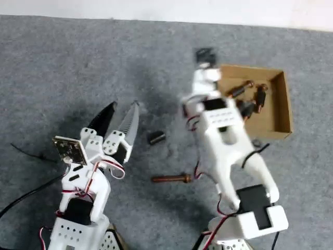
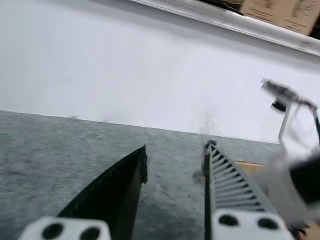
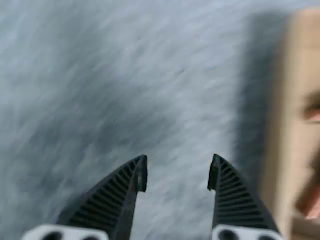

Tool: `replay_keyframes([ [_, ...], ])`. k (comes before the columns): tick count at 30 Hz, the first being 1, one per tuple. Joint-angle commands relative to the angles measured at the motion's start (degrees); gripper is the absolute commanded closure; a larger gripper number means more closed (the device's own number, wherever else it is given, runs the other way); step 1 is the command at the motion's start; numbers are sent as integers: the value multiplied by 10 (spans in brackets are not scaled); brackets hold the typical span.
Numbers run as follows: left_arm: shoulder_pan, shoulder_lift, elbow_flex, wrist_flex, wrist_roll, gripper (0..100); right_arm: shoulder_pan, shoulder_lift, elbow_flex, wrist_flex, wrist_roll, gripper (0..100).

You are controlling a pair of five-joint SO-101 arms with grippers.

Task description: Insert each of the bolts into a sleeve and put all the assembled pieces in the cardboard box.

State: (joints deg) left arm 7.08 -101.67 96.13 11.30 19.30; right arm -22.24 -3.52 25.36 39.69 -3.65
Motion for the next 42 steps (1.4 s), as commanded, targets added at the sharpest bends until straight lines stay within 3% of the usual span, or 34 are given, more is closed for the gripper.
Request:
replay_keyframes([
  [1,-22,-13,11,-21,-4,816,-72,-31,21,3,20,822],
  [6,-44,-13,11,-27,-3,816,-168,-27,51,3,20,822],
  [10,-47,-11,11,-27,-3,816,-201,-27,58,6,20,822],
  [14,-47,-8,11,-27,-4,817,-189,-30,79,6,4,822],
  [19,-48,-8,11,-27,-4,817,-165,-29,80,5,-127,822],
  [27,-46,-8,11,-25,-4,817,-164,-26,80,2,-261,820],
  [42,-45,-8,11,-25,-5,818,-160,134,2,6,-273,821],
])
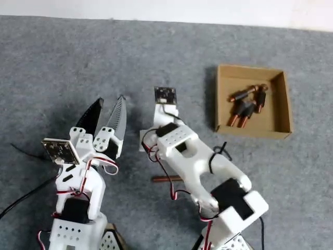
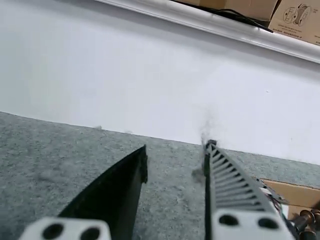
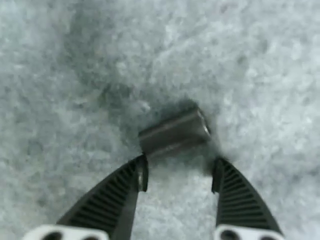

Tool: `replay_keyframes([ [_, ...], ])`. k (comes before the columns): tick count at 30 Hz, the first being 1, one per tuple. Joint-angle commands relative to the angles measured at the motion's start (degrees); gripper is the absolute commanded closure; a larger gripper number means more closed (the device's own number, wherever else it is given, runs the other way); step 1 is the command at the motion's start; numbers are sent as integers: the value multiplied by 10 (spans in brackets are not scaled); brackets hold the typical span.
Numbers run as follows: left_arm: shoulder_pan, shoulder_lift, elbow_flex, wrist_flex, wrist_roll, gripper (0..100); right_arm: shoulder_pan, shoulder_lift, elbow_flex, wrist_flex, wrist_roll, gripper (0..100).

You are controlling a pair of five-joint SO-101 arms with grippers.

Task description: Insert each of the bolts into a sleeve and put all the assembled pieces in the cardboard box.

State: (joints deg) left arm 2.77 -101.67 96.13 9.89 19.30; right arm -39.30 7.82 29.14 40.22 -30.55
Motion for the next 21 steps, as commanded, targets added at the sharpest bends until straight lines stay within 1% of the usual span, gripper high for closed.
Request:
replay_keyframes([
  [1,-2,-8,11,-11,-5,818,14,22,-36,0,-4,821],
  [3,-2,-8,11,-11,-5,818,14,22,-35,0,-4,822],
  [5,-2,-8,11,-11,-5,818,14,22,-35,7,-4,844],
  [7,-2,-8,11,-11,-5,818,14,22,-38,32,7,892],
  [11,-2,-8,11,-11,-5,818,17,22,-51,81,56,993],
  [17,-2,-8,11,-11,-5,818,40,20,-101,145,62,993],
  [20,-2,-8,11,-11,-5,818,78,20,-160,209,64,993],
  [21,-2,-8,11,-11,-5,818,93,20,-183,226,76,993],
])
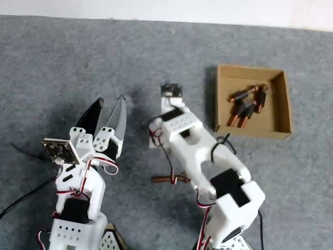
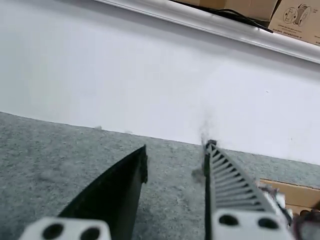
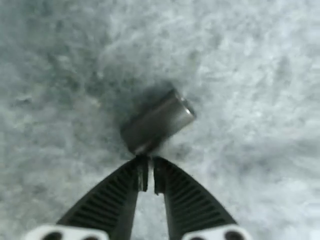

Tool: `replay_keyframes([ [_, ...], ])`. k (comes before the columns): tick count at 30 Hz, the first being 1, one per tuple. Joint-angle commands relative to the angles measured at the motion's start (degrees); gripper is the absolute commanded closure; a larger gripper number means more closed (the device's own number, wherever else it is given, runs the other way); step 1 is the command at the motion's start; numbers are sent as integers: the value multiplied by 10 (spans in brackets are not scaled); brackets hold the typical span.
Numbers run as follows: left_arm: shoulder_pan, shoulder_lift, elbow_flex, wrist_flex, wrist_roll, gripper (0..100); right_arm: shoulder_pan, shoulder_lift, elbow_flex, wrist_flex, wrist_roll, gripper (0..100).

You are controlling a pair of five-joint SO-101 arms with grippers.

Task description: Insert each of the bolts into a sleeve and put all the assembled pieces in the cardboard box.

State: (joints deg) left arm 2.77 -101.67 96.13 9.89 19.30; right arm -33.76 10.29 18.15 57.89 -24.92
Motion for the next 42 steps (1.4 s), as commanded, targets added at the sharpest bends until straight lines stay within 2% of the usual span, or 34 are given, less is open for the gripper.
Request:
replay_keyframes([
  [1,-2,-8,11,-11,-5,818,54,-5,-96,63,40,993],
  [5,-2,-8,11,-11,-5,818,109,-5,-160,84,105,993],
  [13,-2,-8,11,-11,-5,818,135,-5,-180,80,114,993],
  [21,-2,-8,11,-11,-5,818,55,1,-173,80,120,990],
  [26,-2,-8,11,-11,-5,818,44,0,-161,80,114,875],
  [28,-2,-8,11,-11,-5,818,33,0,-161,80,84,842],
  [37,-2,-8,11,-11,-5,818,-17,50,-165,56,-107,835],
  [42,-2,-8,11,-11,-5,818,-9,159,-231,57,-126,835],
])
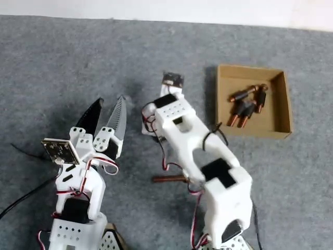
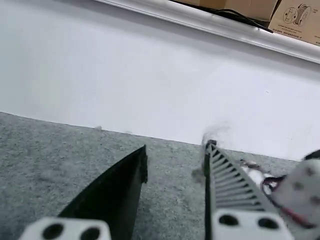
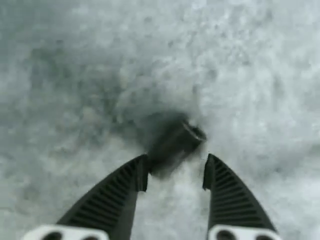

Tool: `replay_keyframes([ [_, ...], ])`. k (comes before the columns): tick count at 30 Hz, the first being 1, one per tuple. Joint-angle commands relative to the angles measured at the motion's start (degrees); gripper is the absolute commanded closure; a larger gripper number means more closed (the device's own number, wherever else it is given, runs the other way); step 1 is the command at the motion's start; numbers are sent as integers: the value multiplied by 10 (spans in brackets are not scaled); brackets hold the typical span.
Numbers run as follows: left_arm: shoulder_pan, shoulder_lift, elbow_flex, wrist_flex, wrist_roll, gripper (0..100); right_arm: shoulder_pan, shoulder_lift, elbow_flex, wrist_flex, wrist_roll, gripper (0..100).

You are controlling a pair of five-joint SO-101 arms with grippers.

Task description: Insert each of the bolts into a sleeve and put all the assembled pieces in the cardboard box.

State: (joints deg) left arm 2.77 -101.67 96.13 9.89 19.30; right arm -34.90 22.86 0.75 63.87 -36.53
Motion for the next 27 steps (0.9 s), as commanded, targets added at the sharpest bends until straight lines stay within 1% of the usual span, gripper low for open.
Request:
replay_keyframes([
  [1,-2,-8,11,-11,-5,818,2,53,-76,8,-11,835],
  [7,-2,-7,11,-11,-5,818,4,153,-196,128,-12,838],
  [12,-2,-7,11,-11,-5,818,4,204,-274,225,-11,839],
  [15,-2,-7,11,-11,-5,818,5,222,-313,258,-9,840],
  [17,-2,-7,11,-11,-5,818,14,226,-336,270,-7,875],
  [19,-2,-7,11,-11,-5,818,31,227,-356,269,12,983],
  [20,-2,-7,11,-11,-5,818,42,228,-365,268,33,998],
  [21,-2,-7,11,-11,-5,818,53,227,-376,268,47,981],
  [22,-2,-7,11,-11,-5,818,67,226,-389,269,54,991],
  [27,-1,-7,11,-11,-5,818,153,225,-501,304,55,994],
])
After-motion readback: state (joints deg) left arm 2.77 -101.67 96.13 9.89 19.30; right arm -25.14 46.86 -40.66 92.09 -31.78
